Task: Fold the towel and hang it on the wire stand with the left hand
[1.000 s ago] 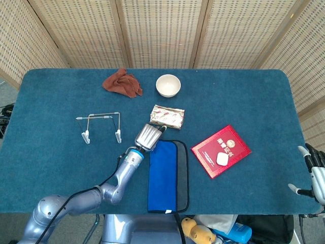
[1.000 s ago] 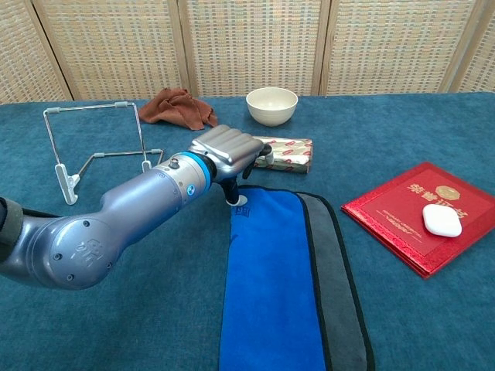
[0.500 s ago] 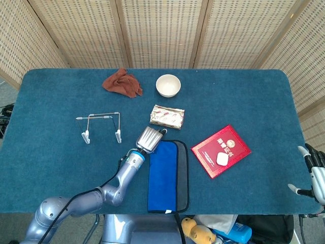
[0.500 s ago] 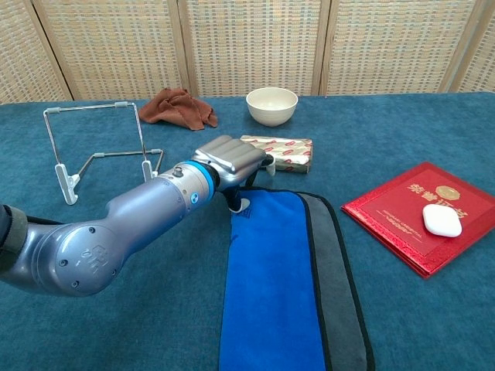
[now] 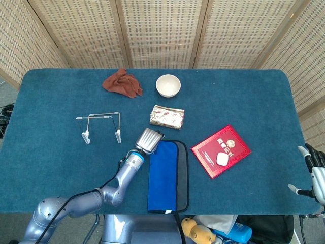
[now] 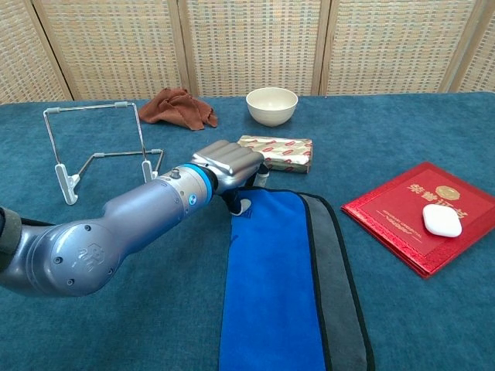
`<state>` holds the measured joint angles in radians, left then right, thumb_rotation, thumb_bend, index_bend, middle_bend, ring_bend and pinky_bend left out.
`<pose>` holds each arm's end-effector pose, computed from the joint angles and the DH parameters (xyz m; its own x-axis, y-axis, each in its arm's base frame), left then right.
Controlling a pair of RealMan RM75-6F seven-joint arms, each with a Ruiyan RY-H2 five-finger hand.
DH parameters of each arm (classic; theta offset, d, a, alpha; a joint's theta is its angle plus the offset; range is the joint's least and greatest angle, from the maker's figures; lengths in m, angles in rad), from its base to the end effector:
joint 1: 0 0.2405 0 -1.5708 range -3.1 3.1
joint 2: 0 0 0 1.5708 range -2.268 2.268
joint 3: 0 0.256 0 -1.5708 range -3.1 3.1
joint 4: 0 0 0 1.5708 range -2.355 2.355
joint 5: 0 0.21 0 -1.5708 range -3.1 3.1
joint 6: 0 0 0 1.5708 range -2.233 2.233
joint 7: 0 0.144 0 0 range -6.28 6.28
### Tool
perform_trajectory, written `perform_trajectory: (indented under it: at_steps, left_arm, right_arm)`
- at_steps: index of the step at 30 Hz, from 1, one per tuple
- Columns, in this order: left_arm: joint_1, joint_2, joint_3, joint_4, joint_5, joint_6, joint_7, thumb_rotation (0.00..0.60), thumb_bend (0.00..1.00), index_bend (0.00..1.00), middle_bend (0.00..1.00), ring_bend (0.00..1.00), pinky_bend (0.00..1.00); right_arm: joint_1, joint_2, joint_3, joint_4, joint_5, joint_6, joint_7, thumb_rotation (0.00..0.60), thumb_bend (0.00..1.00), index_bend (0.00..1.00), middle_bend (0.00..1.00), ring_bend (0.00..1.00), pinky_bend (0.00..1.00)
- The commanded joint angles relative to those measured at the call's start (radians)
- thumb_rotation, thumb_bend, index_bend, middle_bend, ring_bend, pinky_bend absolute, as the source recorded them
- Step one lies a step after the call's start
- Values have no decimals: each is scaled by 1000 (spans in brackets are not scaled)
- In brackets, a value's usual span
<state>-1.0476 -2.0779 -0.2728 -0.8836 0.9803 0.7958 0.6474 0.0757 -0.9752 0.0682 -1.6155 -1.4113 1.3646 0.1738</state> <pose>-0.0563 0.3723 -0.1526 0.6873 0.1767 0.7045 0.6771 -0.5069 -0.5335 -0.3380 -0.1813 0.2001 0.3443 -0.0804 0.9354 -0.9301 0.1064 0.3515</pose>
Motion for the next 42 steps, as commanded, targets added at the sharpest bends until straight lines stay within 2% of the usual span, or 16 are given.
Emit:
perform_trajectory:
  at_steps: [1,7,17,30,38,42]
  left_arm:
    - [4,11,-1,-23,-8,1,8,600,295,501,665,753,778]
    - [8,27,0,-64,-20,9,26,600,296,577,721,777,793]
    - [13,46,6,-117,-4,49,31,600,323,633,779,820,831]
    - [21,92,14,-169,7,74,40,600,631,647,775,819,831]
    - [21,134,13,-217,21,90,42,600,674,680,776,819,830]
    - [15,177,-8,-273,33,115,46,600,674,695,775,819,830]
  right_arm:
    - [0,1,0,-1,0,0,0,600,0,0,0,0,0]
    - [-1,2,-1,-2,-3,3,2,600,0,0,0,0,0]
    - [-2,5,-2,-1,-6,3,11,600,0,0,0,0,0]
    - [-3,8,-4,-7,-14,9,12,600,0,0,0,0,0]
    - [-4,9,-5,-9,-17,11,14,600,0,0,0,0,0]
    - [-4,10,-6,-8,-16,10,15,600,0,0,0,0,0]
